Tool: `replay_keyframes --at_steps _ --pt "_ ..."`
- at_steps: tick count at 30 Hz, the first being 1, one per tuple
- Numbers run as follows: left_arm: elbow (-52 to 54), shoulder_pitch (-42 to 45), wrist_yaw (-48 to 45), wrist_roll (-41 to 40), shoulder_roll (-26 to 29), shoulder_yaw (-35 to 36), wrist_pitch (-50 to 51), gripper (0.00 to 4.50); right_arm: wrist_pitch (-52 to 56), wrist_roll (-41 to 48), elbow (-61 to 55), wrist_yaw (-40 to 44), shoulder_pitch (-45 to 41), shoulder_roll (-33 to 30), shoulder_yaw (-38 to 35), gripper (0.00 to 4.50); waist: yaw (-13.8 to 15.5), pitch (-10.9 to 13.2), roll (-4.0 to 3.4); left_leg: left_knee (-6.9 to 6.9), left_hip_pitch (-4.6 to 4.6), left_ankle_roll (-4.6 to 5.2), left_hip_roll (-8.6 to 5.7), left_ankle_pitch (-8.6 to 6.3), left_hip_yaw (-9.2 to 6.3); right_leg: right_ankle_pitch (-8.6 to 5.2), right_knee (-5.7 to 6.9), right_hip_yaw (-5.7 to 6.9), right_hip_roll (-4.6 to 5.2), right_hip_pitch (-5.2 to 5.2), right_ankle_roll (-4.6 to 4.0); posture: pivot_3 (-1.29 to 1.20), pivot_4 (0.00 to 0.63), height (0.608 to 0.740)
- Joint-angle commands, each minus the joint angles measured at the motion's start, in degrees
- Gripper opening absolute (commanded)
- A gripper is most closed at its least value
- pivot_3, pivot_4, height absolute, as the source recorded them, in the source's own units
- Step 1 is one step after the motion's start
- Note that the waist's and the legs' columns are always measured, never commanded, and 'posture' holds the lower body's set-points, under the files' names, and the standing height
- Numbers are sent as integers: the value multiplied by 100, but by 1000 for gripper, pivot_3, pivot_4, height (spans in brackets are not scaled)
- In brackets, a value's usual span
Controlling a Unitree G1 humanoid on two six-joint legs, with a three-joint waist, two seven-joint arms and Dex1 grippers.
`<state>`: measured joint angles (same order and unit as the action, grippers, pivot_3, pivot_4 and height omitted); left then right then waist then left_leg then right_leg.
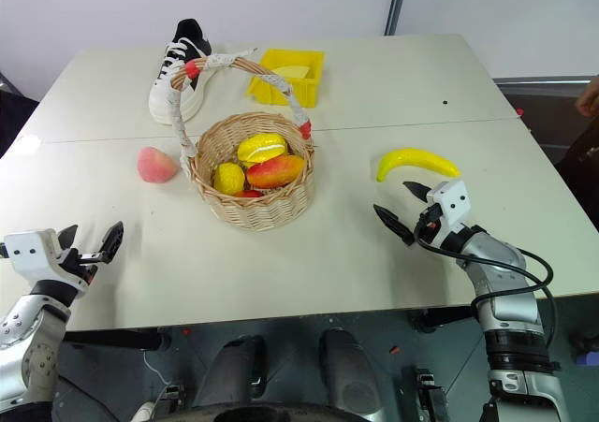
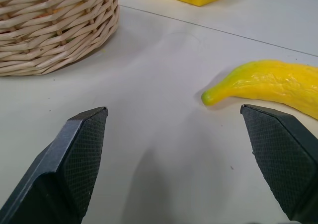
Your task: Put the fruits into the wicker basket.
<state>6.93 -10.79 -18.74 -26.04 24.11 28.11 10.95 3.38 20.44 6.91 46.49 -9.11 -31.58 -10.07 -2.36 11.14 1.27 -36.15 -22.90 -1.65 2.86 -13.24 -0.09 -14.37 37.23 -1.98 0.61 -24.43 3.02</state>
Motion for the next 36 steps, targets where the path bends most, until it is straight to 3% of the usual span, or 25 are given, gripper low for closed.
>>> replay_keyframes --at_steps 1,12,20,27,36 --pt "166 -1 -10 -91 54 221 3 4500 -75 51 -185 -9 -59 -74 -150 4457 -3 0 0 0 0 0 0 0 0 0 0 0 0 0 0 0 150 740" --pt "407 345 149 -445 120 274 563 4500 63 113 -553 3 -43 -162 -157 4457 1 0 0 0 0 0 0 0 0 0 1 0 0 0 1 0 150 740" --pt "659 1231 272 -422 666 13 1367 4500 1146 1090 -2018 462 -4 -734 -329 4457 17 0 0 -1 -2 0 -1 0 0 1 2 0 0 0 3 0 150 740" --pt "-311 2571 190 159 1214 -678 1853 4500 2472 2320 -3625 379 -446 -1080 -99 4457 4 1 3 -1 1 0 -1 0 -3 -2 4 1 -4 1 11 0 150 740" --pt "-1847 4077 -261 662 1326 -1529 2223 4500 3001 2419 -4296 -309 -1274 -619 693 4457 3 0 10 0 -24 1 -3 -1 -5 11 -1 5 0 -13 30 0 150 740"
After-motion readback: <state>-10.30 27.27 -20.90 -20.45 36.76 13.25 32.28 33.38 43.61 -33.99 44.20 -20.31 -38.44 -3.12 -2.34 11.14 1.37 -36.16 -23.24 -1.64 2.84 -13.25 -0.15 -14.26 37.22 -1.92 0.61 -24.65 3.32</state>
